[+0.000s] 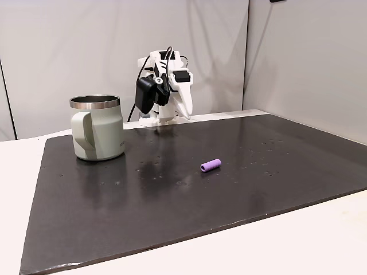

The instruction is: Grasp a pengrip and put it in the cup.

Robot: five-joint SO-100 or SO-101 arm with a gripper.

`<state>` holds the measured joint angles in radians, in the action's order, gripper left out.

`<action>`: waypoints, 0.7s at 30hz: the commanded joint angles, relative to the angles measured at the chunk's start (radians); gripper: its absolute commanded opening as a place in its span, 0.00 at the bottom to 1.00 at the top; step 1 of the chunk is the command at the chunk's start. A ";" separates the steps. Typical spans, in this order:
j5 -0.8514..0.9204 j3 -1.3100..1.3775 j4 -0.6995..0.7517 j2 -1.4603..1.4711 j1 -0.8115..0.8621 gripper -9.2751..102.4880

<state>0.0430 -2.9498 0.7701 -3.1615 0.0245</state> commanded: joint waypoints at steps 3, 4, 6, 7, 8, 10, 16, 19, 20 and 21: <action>0.044 0.383 0.029 0.270 0.008 0.08; 0.044 0.459 0.034 0.345 0.014 0.08; 0.043 0.598 0.038 0.479 0.025 0.08; 0.043 0.672 0.046 0.545 0.026 0.08; 0.041 0.746 0.058 0.609 0.028 0.08; 0.035 0.888 0.089 0.741 0.028 0.08; 0.012 1.230 0.195 1.052 0.032 0.08; 0.005 1.368 0.258 1.192 0.041 0.08; 0.003 1.405 0.276 1.232 0.043 0.08; 0.003 1.440 0.295 1.272 0.048 0.08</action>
<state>0.0522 -1.6628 1.0232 -1.9712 0.0598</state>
